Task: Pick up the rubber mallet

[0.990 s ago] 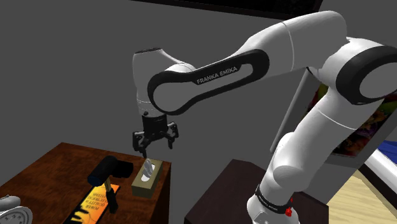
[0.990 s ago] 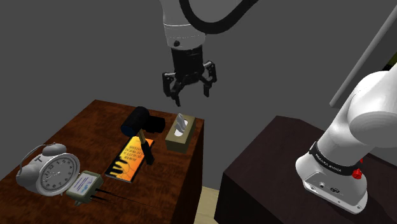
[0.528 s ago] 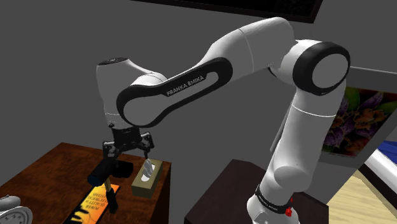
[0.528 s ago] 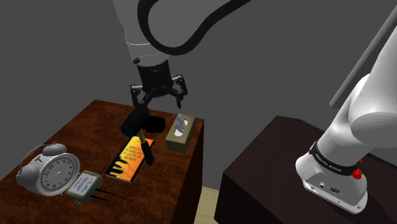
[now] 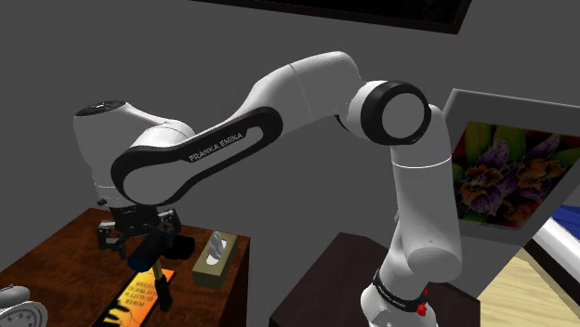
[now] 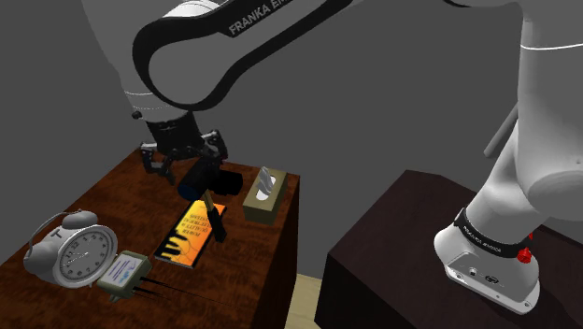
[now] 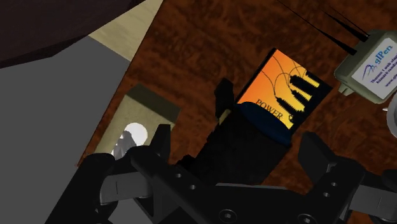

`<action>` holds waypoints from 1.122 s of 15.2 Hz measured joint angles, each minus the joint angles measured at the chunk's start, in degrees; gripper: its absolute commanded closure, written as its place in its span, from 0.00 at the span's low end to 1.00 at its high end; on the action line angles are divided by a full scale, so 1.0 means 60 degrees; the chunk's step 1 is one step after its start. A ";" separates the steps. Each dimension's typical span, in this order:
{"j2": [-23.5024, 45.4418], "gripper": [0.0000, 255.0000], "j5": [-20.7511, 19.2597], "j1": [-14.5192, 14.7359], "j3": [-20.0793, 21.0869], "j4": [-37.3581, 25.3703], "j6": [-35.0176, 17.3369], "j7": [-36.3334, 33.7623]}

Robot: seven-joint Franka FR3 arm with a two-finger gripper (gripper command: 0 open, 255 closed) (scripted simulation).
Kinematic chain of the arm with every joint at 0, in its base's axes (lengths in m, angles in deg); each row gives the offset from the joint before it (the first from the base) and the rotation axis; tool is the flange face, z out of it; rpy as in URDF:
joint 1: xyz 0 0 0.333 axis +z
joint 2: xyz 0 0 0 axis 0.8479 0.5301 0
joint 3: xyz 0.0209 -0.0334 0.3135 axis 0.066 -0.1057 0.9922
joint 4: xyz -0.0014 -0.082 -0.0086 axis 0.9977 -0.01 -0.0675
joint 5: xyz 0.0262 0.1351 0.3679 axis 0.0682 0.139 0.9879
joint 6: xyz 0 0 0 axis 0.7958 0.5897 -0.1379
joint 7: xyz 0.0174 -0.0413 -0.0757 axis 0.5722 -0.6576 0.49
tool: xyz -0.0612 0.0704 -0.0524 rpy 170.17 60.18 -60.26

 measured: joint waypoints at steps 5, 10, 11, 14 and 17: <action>0.0789 0.00 -0.0397 0.0339 -0.0219 -0.0566 -0.0179 -0.0379; 0.1001 1.00 -0.0526 0.0377 -0.0293 -0.0360 -0.0575 -0.0473; 0.1018 1.00 -0.0534 0.0373 -0.0302 -0.0354 -0.0597 -0.0469; 0.1018 1.00 -0.0543 0.0371 -0.0303 -0.0356 -0.0625 -0.0467; 0.1022 1.00 -0.0545 0.0371 -0.0304 -0.0358 -0.0632 -0.0467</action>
